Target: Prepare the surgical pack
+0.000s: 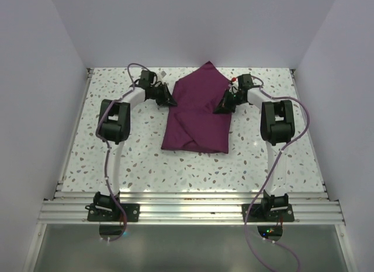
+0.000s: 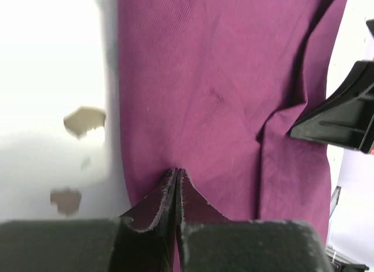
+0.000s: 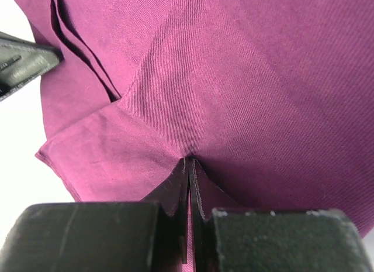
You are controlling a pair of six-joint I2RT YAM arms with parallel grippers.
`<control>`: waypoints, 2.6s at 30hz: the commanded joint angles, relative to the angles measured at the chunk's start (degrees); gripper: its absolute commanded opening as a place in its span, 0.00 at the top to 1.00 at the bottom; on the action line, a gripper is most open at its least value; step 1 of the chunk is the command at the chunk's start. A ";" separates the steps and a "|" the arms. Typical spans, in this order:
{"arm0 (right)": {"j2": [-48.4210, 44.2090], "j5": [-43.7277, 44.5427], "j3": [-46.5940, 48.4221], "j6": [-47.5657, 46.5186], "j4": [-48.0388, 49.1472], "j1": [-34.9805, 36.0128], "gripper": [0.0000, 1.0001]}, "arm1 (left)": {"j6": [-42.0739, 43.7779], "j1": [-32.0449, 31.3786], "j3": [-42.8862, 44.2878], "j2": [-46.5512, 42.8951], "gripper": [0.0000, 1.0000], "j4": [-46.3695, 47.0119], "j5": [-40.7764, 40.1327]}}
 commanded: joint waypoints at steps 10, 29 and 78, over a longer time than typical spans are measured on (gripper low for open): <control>-5.27 -2.18 -8.05 -3.33 -2.80 0.44 1.00 | 1.02 0.30 -21.13 -11.45 1.00 0.01 -5.40; 0.61 -5.88 -3.41 10.29 12.22 -4.13 1.00 | -9.97 -0.31 -3.22 -1.72 0.90 8.10 3.21; 4.65 6.78 14.51 5.47 9.16 -9.40 0.44 | -2.59 5.67 0.39 -2.85 0.44 11.10 -12.34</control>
